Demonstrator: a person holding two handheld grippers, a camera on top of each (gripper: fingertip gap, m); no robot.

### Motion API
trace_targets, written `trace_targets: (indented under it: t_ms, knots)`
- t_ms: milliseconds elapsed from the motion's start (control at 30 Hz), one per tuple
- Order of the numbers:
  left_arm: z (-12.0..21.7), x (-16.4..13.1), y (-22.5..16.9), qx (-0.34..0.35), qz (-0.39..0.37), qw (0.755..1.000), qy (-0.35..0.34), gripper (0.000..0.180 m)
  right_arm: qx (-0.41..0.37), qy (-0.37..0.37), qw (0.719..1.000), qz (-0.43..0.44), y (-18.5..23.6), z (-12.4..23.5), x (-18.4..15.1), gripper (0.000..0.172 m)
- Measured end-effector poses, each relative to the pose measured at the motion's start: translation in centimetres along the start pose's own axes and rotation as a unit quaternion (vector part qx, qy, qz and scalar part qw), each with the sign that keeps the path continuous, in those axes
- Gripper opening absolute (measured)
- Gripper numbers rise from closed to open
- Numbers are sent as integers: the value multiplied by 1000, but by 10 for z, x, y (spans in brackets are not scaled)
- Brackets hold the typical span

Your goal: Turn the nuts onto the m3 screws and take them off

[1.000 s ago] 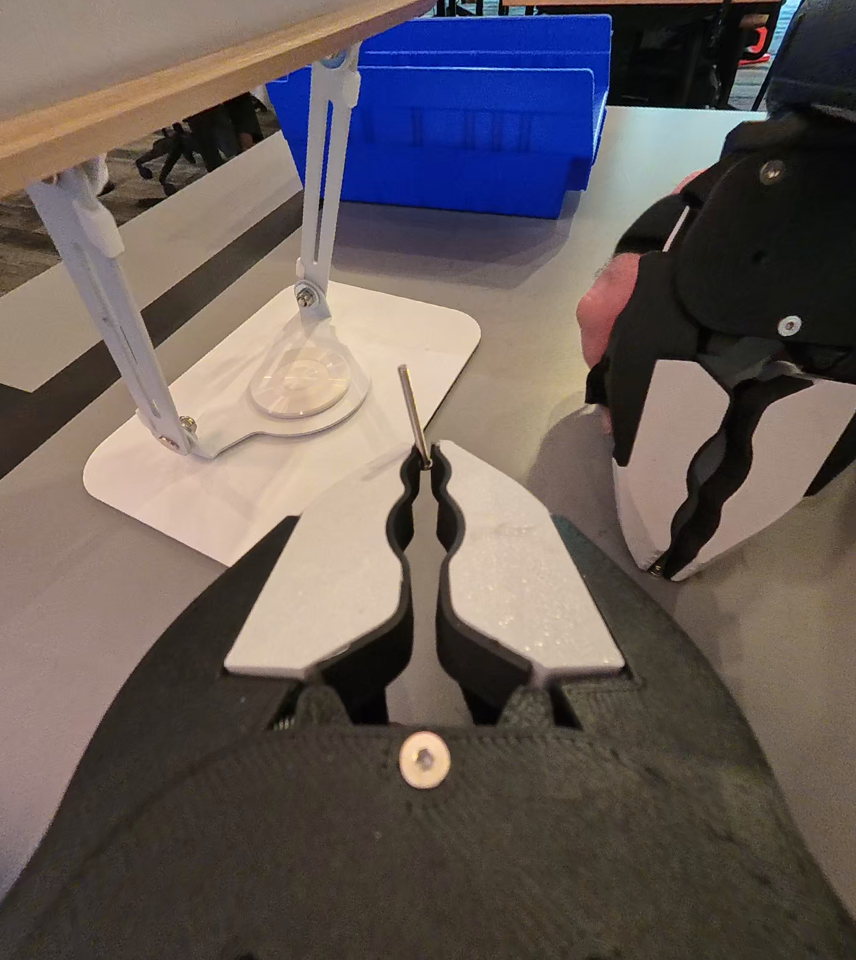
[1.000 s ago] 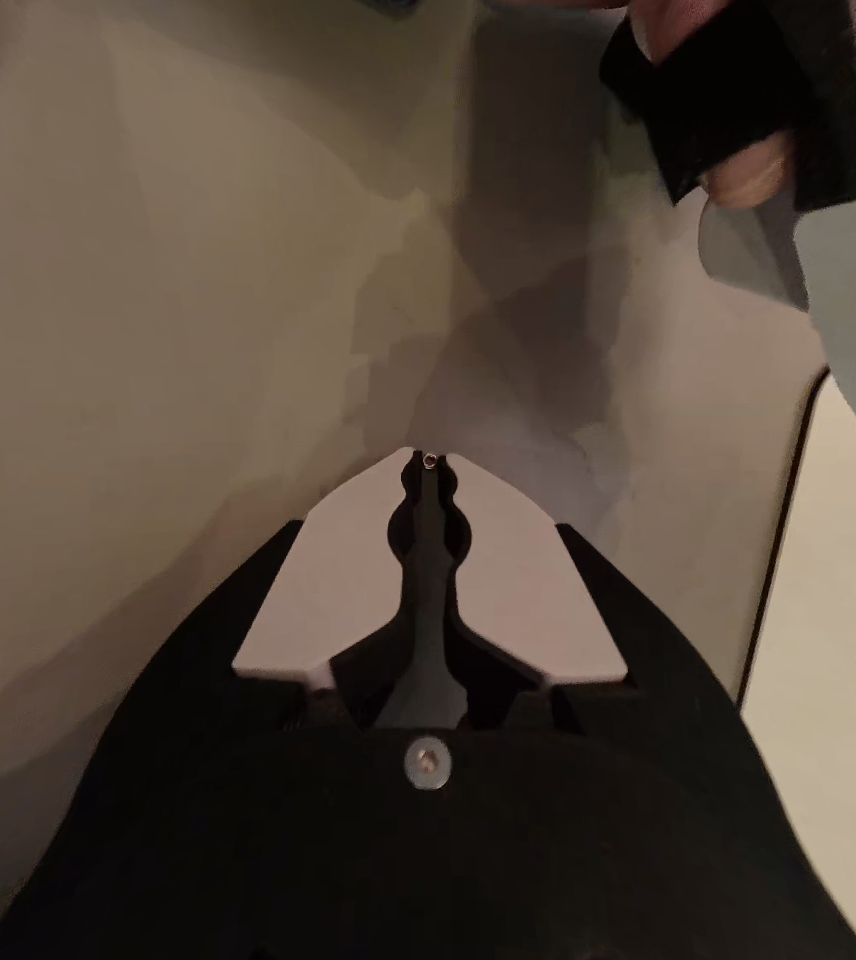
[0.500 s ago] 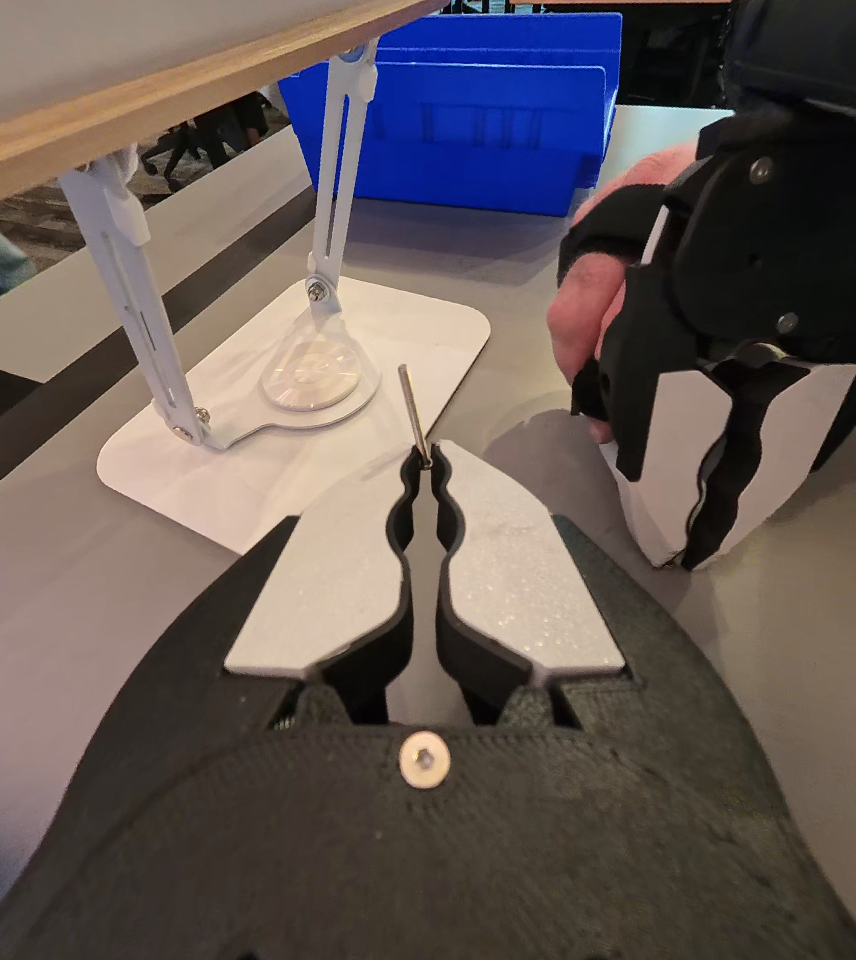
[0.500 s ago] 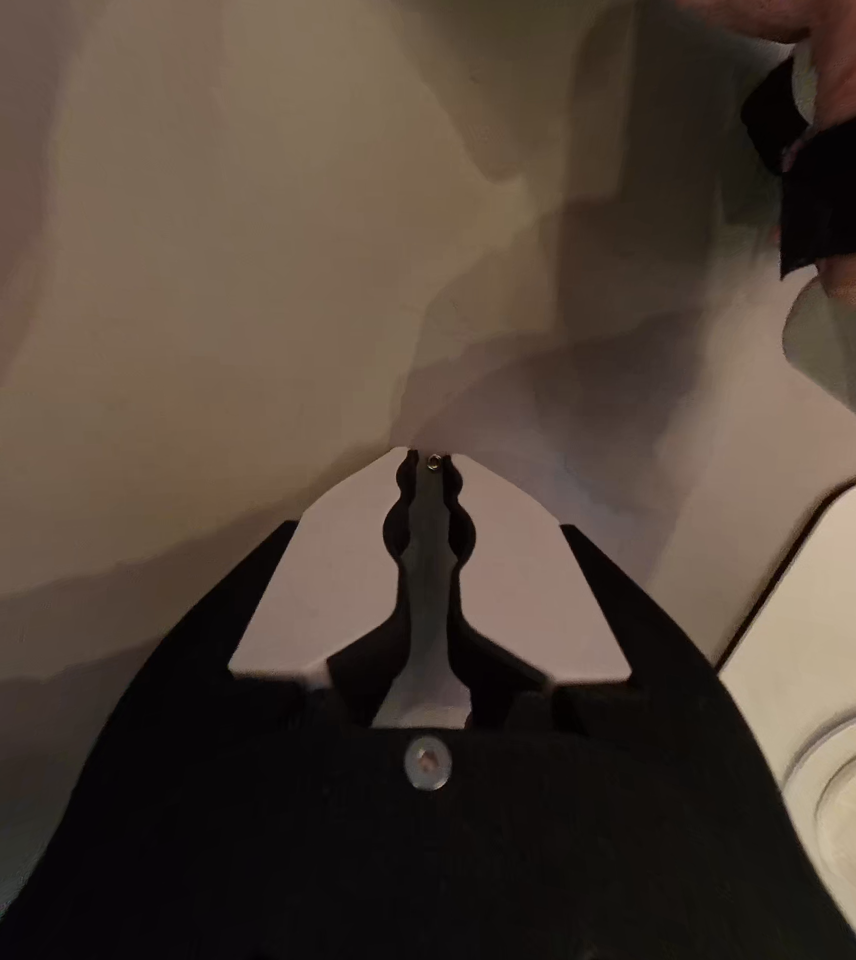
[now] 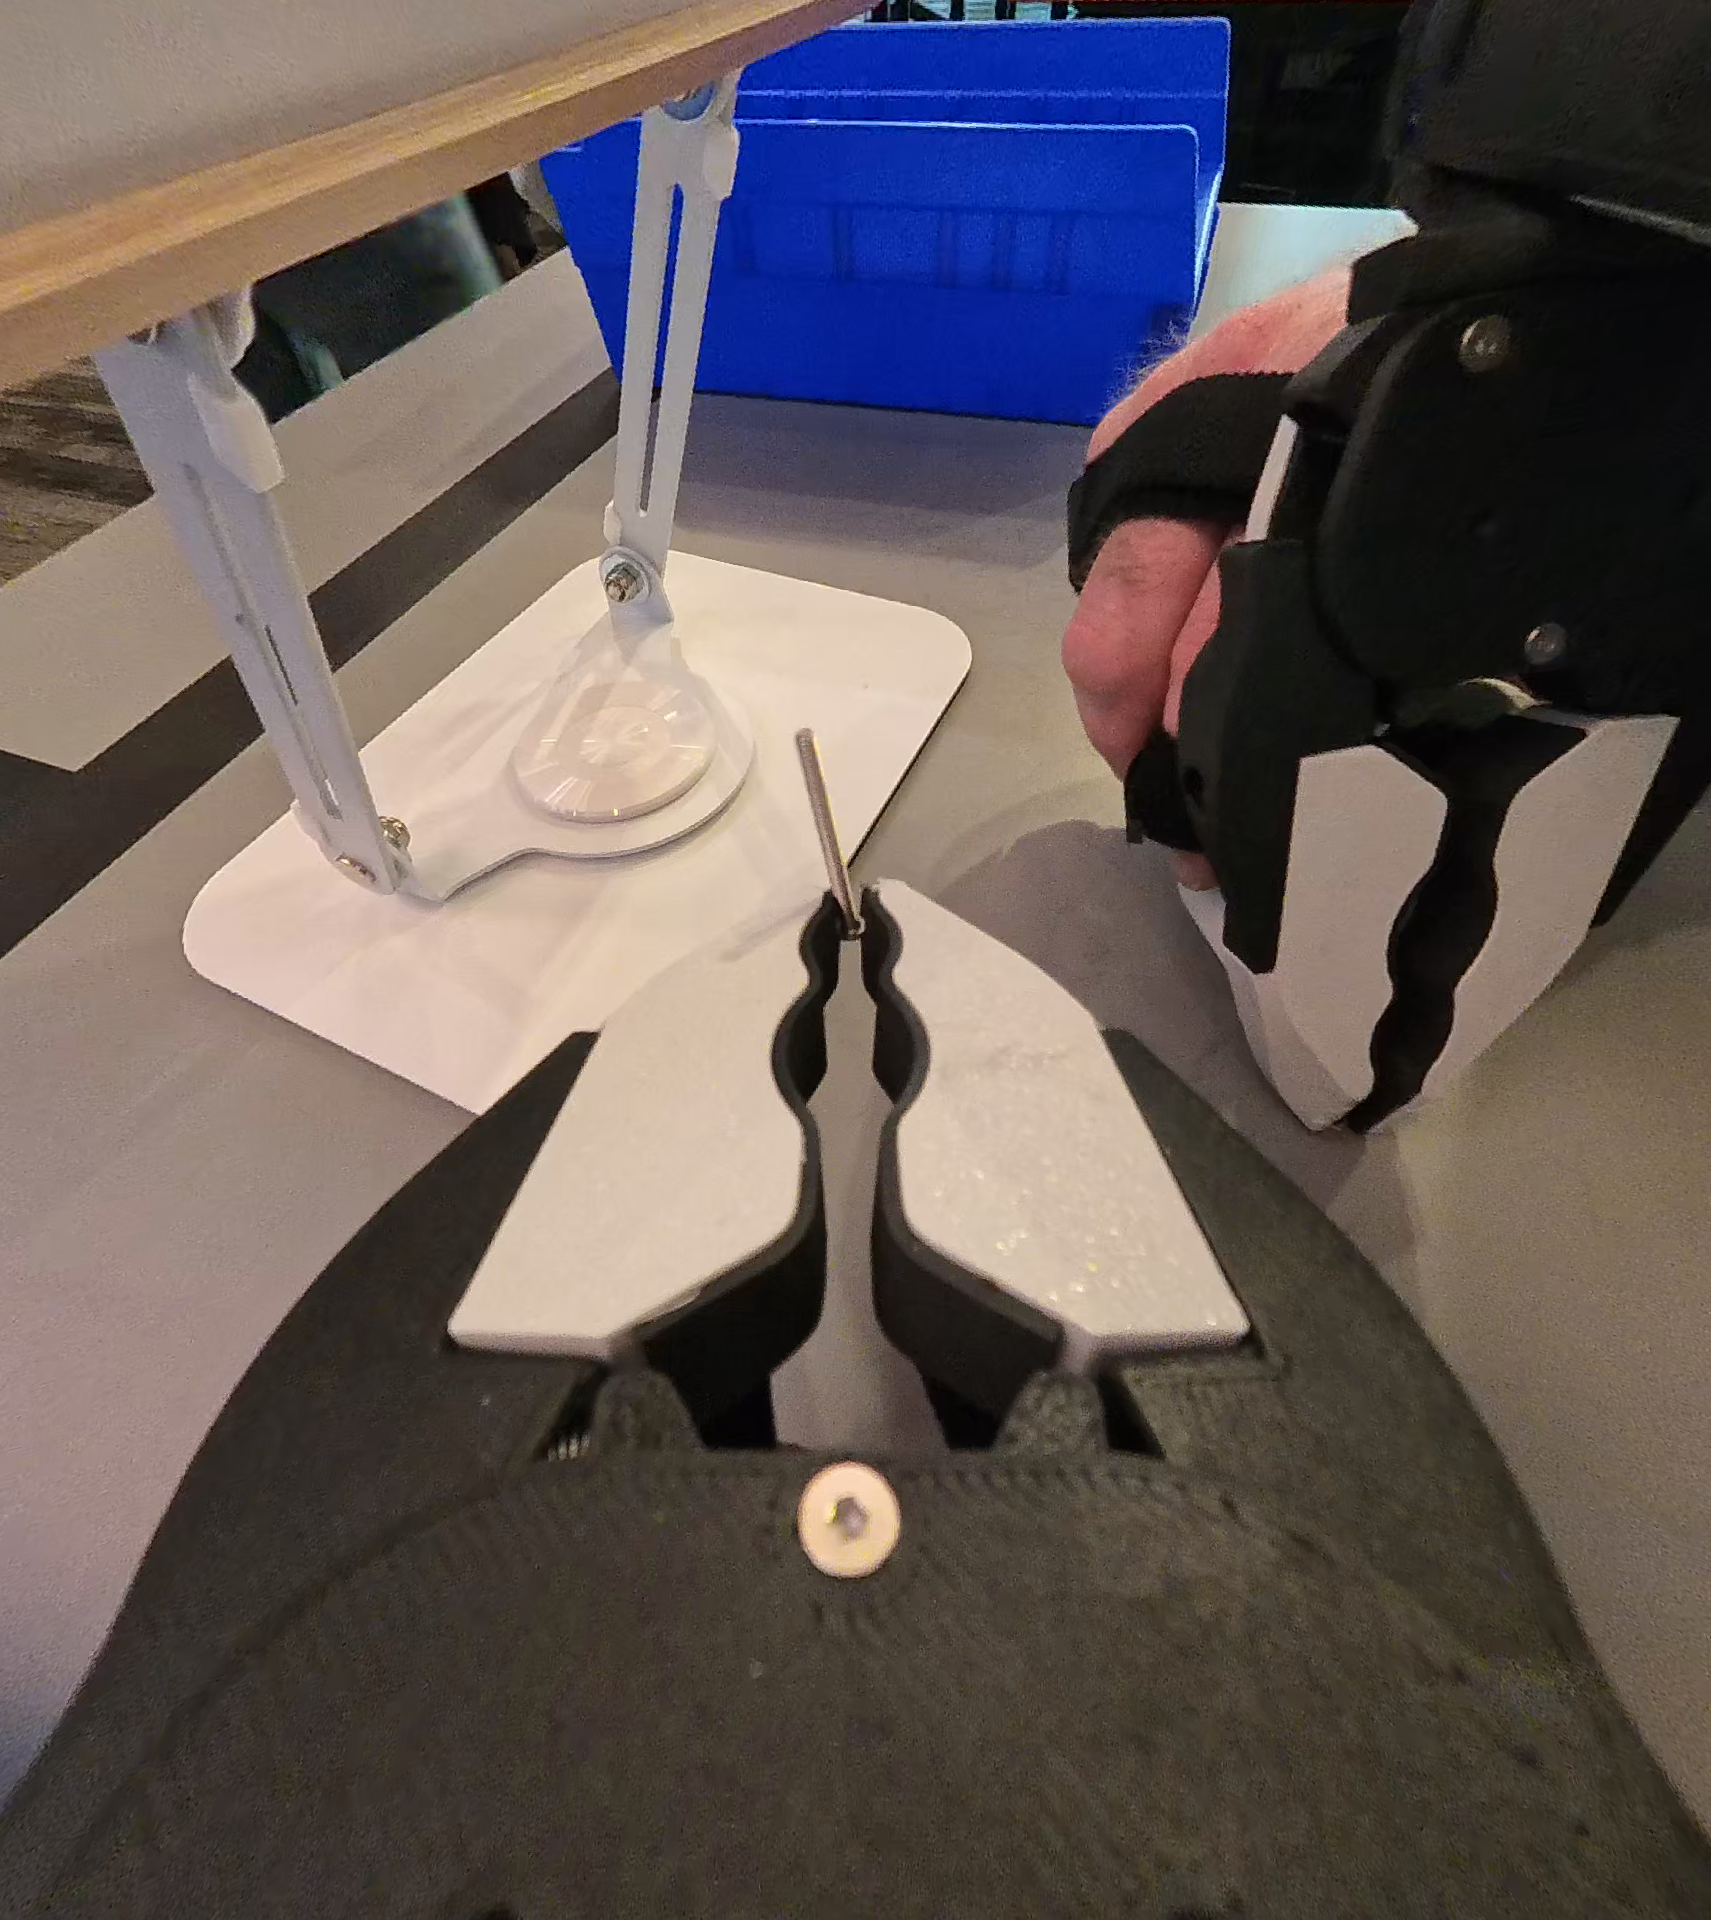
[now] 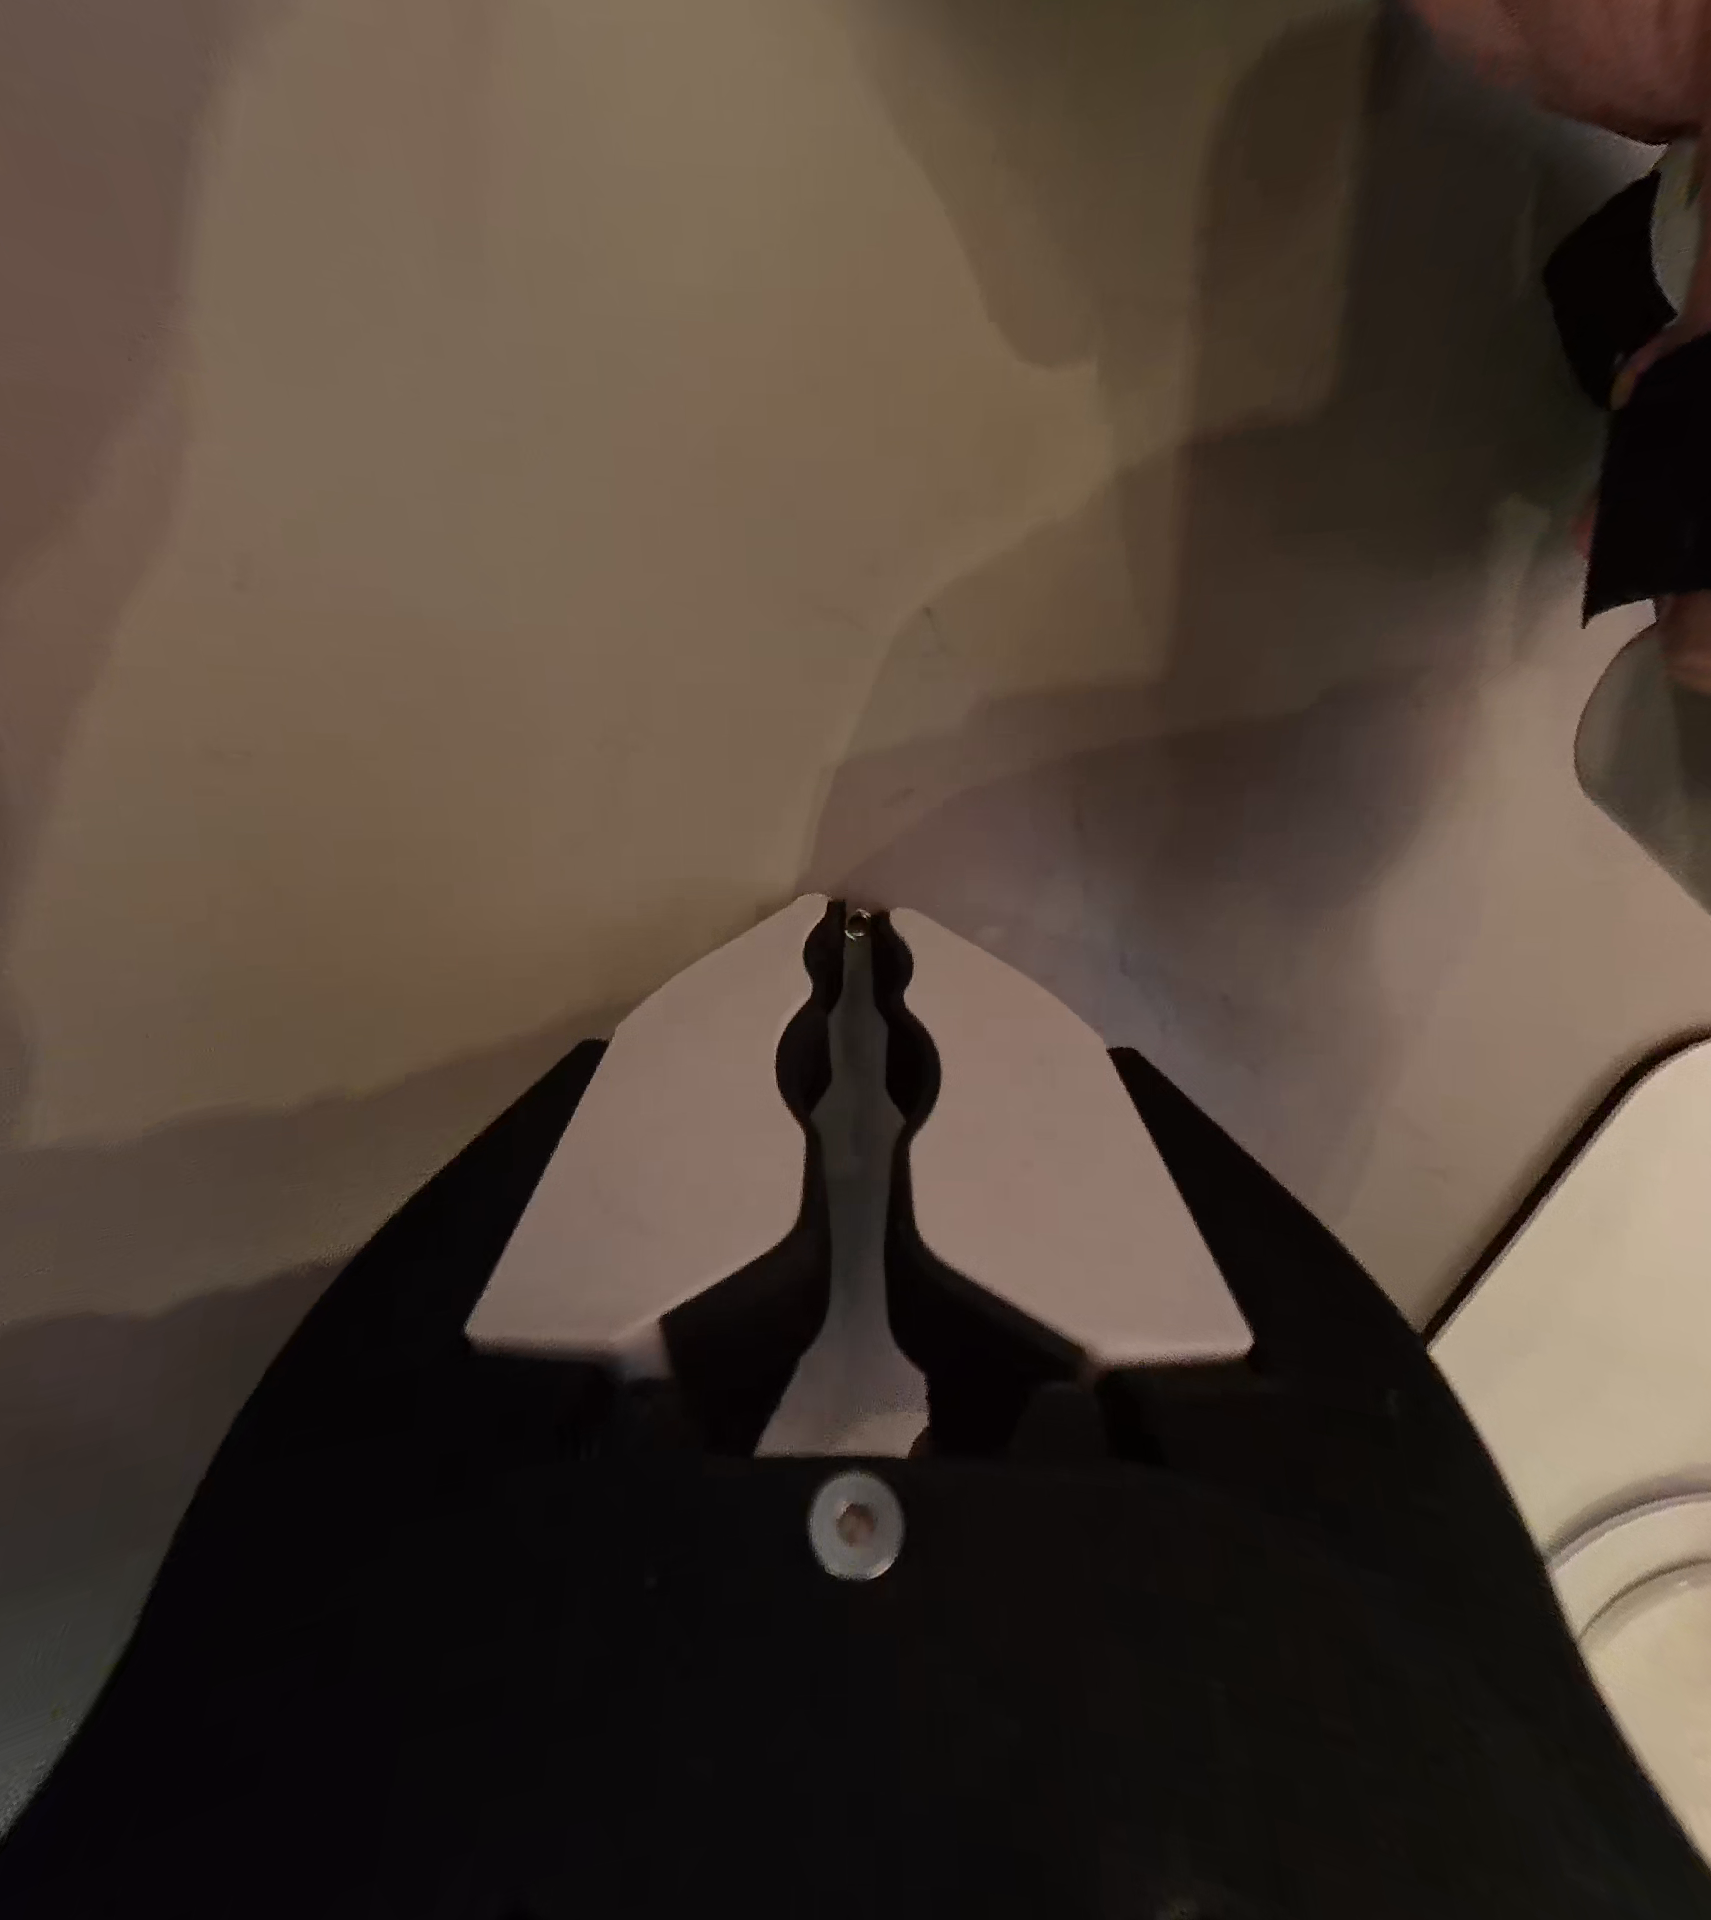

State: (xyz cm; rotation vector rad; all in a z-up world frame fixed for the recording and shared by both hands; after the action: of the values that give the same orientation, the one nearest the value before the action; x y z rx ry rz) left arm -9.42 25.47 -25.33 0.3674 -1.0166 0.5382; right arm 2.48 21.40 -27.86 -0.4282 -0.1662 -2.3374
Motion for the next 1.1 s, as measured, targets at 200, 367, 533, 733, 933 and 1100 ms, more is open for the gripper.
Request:
trace_targets:
  t_ms: [200, 367, 533, 733, 933, 1100]
  knots:
    - [-3, 0, -6, -15, -9, 1000, 10, 3, 1, -15, 1000, -15, 3, 2, -3, 5]
    - [-8, 1, -14, -26, -29, 999, 27, 3, -11, -51, 998, -29, 3, 31, -4, 5]
    - [-13, 3, -24, -42, -50, 997, 41, 3, -52, -74, 995, -37, -12, 83, -5, 5]
    - [-18, 7, -38, -62, -75, 994, 50, 3, -85, -72, 993, -40, -28, 113, -6, 5]
    - [-20, 10, -46, -74, -86, 992, 47, 3, -82, -58, 994, -42, -31, 108, -8, 5]
    - [-22, 9, -47, -67, -98, 991, 58, 3, -82, -60, 994, -43, -31, 105, -9, 5]
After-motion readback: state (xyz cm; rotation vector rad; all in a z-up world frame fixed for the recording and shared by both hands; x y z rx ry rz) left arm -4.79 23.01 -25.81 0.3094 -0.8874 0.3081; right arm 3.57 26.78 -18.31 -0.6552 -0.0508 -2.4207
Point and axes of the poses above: each gripper's, where its closed fingertips meet, z back along the fingers, x out of its top, y = z × x across the jaws, the point moved 7 cm from there along z, back along the fingers, and after that the axes turned 7 degrees about y, right-handed, at the moved point
